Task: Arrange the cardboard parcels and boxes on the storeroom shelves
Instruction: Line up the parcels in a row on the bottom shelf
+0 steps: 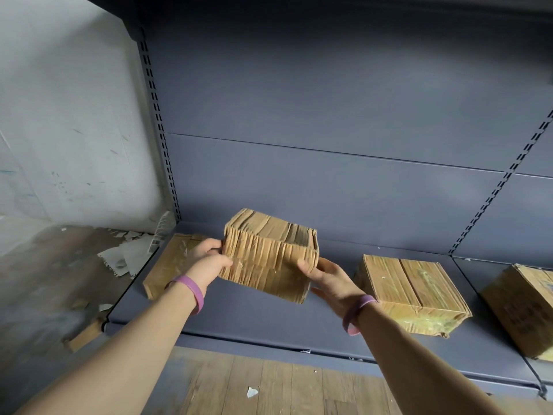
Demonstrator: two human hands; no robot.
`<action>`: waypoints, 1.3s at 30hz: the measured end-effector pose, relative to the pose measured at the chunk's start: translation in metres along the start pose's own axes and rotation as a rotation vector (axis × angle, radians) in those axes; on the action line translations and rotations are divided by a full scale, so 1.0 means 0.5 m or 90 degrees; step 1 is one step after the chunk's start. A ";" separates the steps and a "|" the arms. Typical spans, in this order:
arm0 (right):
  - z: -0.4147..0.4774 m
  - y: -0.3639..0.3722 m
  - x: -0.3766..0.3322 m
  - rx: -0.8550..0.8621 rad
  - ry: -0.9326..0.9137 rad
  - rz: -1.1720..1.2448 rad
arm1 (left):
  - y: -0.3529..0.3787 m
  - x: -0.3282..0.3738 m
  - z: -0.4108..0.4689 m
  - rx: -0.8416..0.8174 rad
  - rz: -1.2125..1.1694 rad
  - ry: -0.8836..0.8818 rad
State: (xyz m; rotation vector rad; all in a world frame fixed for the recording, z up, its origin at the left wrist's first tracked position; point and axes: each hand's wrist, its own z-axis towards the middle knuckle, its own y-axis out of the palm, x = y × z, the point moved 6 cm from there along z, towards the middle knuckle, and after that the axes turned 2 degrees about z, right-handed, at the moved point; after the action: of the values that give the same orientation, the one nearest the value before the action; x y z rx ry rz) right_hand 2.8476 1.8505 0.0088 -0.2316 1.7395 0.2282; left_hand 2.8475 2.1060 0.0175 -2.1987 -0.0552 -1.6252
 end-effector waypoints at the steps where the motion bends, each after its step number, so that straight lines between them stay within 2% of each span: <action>1: 0.005 -0.003 0.000 0.023 -0.020 -0.012 | 0.008 0.004 -0.001 -0.004 0.019 -0.015; 5: 0.020 -0.009 0.011 0.052 -0.056 -0.085 | 0.046 -0.010 0.003 -0.063 0.056 -0.185; 8: 0.020 -0.007 0.022 0.086 -0.038 -0.130 | 0.058 -0.051 0.034 -0.086 -0.034 -0.121; 11: 0.024 -0.007 0.043 0.108 -0.009 -0.185 | 0.068 -0.103 0.056 -0.093 -0.065 -0.128; 19: 0.034 -0.010 0.098 0.144 0.094 -0.251 | 0.093 -0.112 0.035 -0.084 0.036 -0.061; 26: 0.042 -0.006 0.127 0.173 0.134 -0.238 | 0.094 -0.126 0.054 -0.103 0.065 -0.089; 29: 0.045 -0.007 0.128 0.182 0.153 -0.256 | 0.091 -0.113 0.055 -0.074 0.052 -0.111; 31: 0.041 -0.012 0.123 0.182 0.152 -0.293 | 0.081 -0.078 0.045 0.005 0.059 -0.066; 33: 0.035 -0.023 0.107 0.203 0.141 -0.308 | 0.073 -0.030 0.029 0.074 0.036 0.030; 35: 0.015 -0.027 0.079 0.223 0.134 -0.308 | 0.092 0.009 0.010 0.073 -0.004 0.109; 39: -0.038 -0.049 0.027 0.225 0.082 -0.279 | 0.189 0.058 -0.041 -0.032 -0.056 0.185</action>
State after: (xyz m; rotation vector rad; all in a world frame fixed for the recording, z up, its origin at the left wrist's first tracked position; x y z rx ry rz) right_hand 2.8342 1.8215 -0.0017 -0.3662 1.7750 -0.4182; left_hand 2.8636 2.0063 0.0216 -1.9967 -0.0295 -1.9984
